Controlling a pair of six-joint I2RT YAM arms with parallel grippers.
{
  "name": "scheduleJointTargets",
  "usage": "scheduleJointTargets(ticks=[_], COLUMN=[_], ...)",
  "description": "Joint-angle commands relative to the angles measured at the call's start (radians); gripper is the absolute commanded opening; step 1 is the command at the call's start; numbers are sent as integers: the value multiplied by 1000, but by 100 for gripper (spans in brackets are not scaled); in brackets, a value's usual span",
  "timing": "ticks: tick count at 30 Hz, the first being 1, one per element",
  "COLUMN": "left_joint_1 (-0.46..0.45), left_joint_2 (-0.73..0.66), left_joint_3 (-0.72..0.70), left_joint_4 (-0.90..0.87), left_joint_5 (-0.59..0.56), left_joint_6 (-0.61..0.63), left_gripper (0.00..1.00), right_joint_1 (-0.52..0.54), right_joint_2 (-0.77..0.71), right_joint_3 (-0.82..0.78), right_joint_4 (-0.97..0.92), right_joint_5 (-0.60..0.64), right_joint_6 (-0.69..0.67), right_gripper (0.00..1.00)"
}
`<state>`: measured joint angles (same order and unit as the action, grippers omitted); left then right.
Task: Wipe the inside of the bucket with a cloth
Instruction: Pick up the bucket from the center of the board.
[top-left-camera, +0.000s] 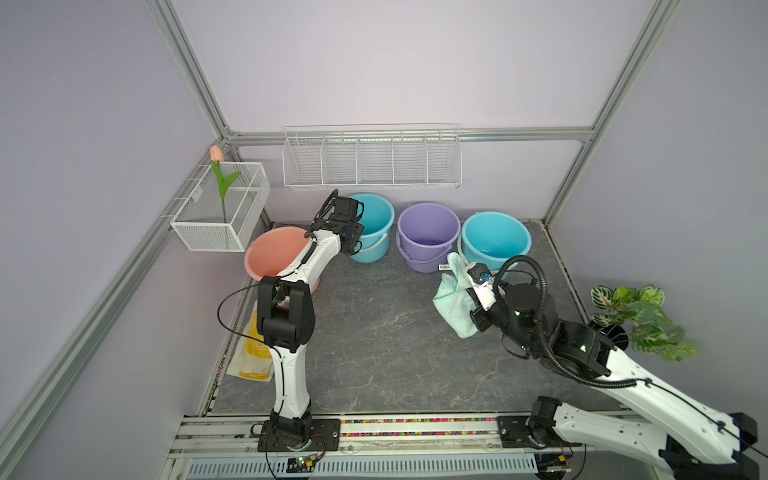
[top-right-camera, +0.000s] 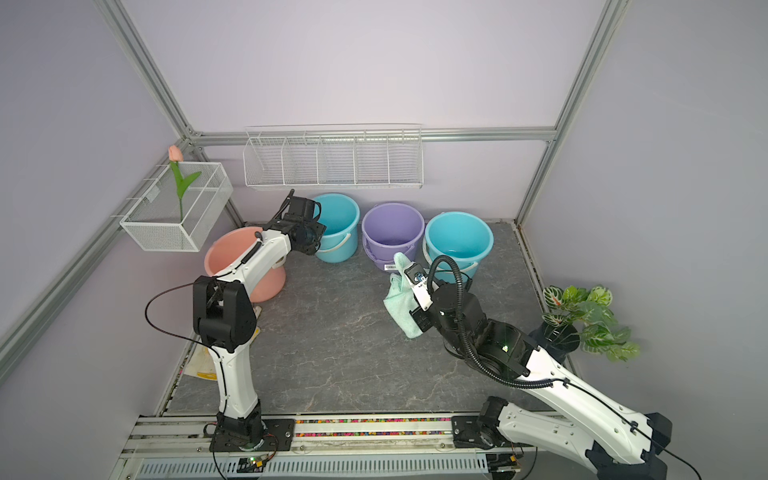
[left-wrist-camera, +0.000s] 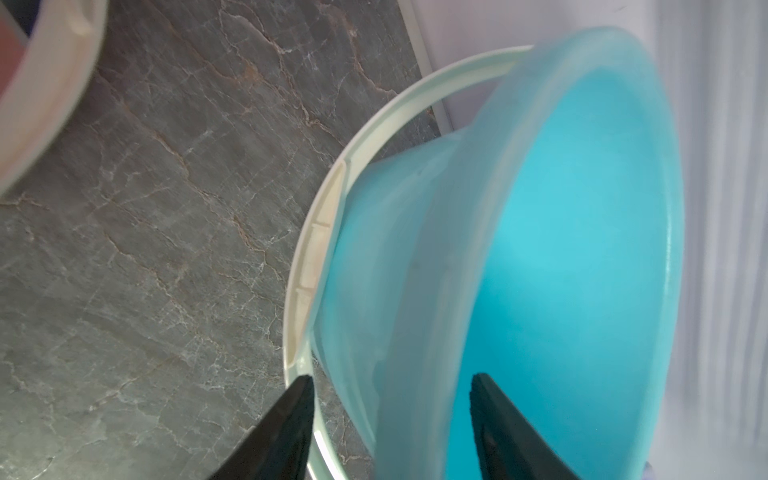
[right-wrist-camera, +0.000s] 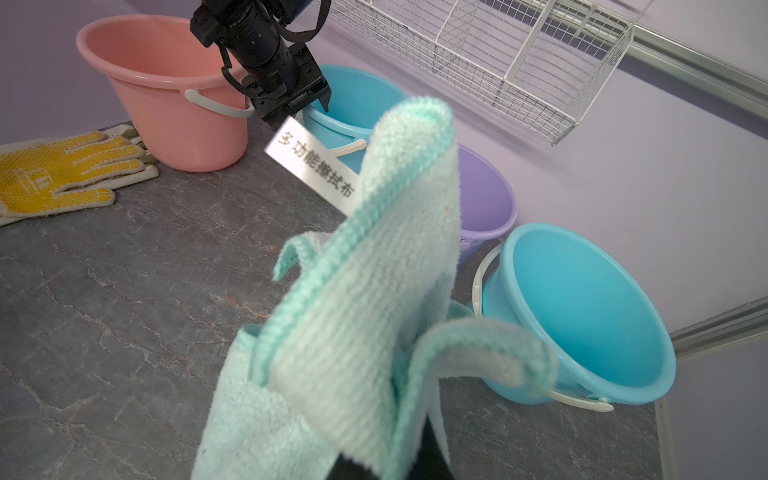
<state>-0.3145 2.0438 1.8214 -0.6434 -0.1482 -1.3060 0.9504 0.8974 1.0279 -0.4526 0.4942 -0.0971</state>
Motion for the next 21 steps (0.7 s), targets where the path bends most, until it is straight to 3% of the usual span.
scheduleJointTargets(ticks=[1,7,21], left_joint_1=[3,6,3], left_joint_2=[-4,-80,-299], left_joint_3=[5,-109,-370], left_joint_4=[-11,27,109], left_joint_5=[11,2,45], left_joint_6=[-19,-29,-2], left_gripper=[55,39,10], right_joint_1=[-4,-3,-4], right_joint_2=[-21,-23,-44], right_joint_3=[12,8,-12], right_joint_4=[-3,-3,-7], right_joint_5=[17,18,33], right_joint_6=[9,7,4], right_gripper=[7,7,7])
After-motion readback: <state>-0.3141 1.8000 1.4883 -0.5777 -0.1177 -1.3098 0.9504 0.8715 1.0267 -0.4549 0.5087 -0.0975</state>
